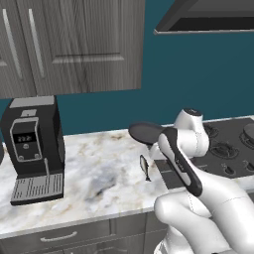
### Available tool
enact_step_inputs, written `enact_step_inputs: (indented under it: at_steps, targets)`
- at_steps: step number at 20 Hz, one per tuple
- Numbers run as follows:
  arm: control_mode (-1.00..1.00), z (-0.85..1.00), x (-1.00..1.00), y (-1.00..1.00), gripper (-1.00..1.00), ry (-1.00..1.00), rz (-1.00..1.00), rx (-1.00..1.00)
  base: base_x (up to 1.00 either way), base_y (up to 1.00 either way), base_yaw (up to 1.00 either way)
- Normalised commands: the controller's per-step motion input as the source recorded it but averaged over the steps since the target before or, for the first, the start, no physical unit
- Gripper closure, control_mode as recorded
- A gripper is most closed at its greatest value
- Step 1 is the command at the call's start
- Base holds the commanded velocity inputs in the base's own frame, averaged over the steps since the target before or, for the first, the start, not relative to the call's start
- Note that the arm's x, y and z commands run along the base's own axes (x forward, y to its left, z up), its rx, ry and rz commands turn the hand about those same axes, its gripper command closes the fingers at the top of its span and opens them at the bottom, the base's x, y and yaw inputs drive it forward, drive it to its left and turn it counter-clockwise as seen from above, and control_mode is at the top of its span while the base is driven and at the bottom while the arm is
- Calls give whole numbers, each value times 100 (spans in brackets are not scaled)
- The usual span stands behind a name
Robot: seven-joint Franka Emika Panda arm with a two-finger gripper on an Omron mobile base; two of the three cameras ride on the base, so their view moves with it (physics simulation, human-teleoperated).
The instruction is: Place both pans onto different burners. Then place the mushroom and the fish on different pans.
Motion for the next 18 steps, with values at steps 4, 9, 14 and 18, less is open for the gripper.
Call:
enact_step_inputs:
  at_steps: [4, 9, 14, 18]
  targets:
    - [-100, 0, 0, -11, 100, 0, 0, -1, 0, 0, 0]
    - [-100, 0, 0, -8, 100, 0, 0, -2, 0, 0, 0]
    - [-100, 0, 0, -28, 100, 0, 0, -3, 0, 0, 0]
    - [-100, 0, 0, -34, 100, 0, 0, -7, 0, 0, 0]
